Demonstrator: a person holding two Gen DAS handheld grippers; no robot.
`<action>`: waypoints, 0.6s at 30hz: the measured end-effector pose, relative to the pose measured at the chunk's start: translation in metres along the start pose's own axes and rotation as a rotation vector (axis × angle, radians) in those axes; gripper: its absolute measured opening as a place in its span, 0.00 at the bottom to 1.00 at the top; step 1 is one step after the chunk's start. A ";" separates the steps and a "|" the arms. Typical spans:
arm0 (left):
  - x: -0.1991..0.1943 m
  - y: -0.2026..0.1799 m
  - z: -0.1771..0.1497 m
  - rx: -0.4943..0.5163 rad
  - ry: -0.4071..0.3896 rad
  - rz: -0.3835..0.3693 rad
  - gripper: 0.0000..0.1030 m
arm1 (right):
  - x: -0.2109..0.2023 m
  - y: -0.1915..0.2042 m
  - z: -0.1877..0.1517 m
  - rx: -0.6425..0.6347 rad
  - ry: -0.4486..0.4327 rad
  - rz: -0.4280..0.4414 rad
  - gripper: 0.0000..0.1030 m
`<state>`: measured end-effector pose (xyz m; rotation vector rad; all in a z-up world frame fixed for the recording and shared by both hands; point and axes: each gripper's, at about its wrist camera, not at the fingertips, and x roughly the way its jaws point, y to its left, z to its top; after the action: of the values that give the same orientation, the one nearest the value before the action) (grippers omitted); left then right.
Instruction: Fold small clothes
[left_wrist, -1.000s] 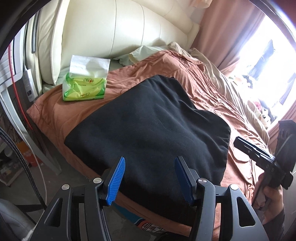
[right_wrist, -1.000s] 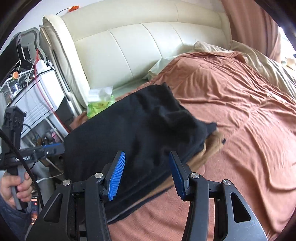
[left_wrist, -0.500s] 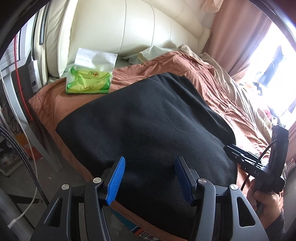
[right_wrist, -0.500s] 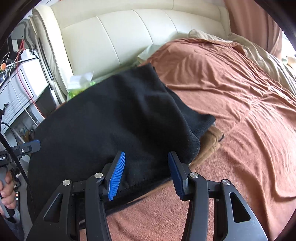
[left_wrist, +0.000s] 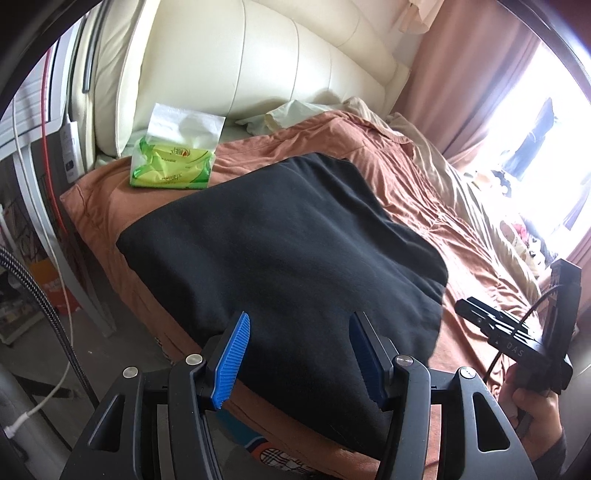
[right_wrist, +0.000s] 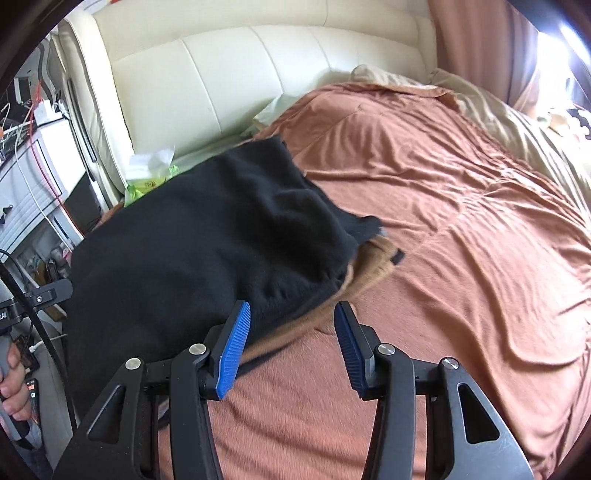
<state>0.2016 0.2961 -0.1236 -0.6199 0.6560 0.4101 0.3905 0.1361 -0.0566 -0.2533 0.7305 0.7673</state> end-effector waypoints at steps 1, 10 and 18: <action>-0.004 -0.003 -0.001 0.003 -0.004 -0.003 0.57 | -0.009 0.001 -0.003 0.001 -0.006 -0.006 0.43; -0.046 -0.039 -0.013 0.084 -0.046 -0.051 0.82 | -0.088 0.001 -0.022 0.038 -0.041 -0.081 0.43; -0.091 -0.068 -0.032 0.144 -0.088 -0.069 1.00 | -0.170 0.005 -0.050 0.091 -0.097 -0.142 0.77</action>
<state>0.1576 0.2103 -0.0555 -0.4835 0.5729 0.3206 0.2779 0.0253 0.0233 -0.1827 0.6469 0.6058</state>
